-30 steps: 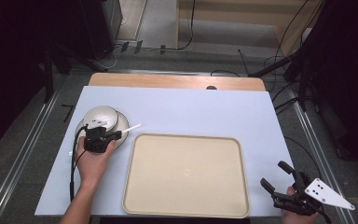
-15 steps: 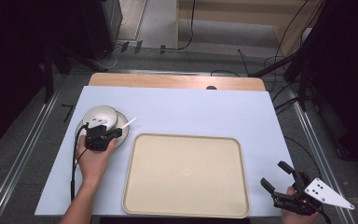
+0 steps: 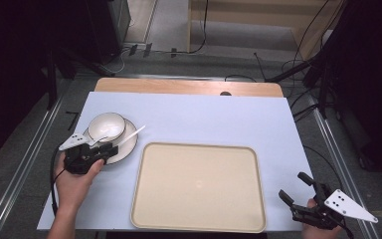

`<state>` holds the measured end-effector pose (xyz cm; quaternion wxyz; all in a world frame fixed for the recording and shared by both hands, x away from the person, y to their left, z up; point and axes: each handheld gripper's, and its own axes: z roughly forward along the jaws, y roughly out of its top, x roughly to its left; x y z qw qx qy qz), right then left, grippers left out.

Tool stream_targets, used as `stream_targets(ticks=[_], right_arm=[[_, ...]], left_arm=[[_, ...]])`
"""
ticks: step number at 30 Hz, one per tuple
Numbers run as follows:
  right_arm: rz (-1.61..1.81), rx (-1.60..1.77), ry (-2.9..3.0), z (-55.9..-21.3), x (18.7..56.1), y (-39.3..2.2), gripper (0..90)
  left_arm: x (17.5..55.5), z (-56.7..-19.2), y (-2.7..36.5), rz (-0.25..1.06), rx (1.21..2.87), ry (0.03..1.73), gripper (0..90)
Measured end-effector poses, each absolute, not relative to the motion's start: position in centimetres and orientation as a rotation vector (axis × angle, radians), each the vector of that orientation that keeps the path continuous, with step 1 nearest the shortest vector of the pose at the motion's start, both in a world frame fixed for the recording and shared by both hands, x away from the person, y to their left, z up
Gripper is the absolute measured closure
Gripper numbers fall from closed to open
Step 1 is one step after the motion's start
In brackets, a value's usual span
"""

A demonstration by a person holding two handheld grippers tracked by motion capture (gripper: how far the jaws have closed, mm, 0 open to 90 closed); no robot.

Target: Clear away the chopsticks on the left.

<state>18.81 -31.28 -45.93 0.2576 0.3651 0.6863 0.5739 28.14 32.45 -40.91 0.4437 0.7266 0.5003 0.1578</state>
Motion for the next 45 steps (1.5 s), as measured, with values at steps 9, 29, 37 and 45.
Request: stream_targets(ticks=[9, 29, 37, 45], right_arm=[[1.548, 0.971, 1.881, -45.9, 18.9, -31.1, 12.9], [1.541, 0.965, 1.896, -46.0, 18.9, -31.0, 12.9], [1.539, 0.960, 1.900, -46.0, 18.9, -30.9, 12.9], [1.541, 0.961, 1.899, -46.0, 18.9, -30.8, 12.9]], left_arm=[[27.1, -39.9, 35.4, 0.364, 1.878, 1.243, 75.2], [28.1, -41.9, 35.7, 0.385, 2.002, 1.338, 81.0], [28.2, -42.0, 35.2, 0.385, 2.028, 1.334, 79.8], [28.4, -42.3, 34.5, 0.391, 2.053, 1.334, 79.3]])
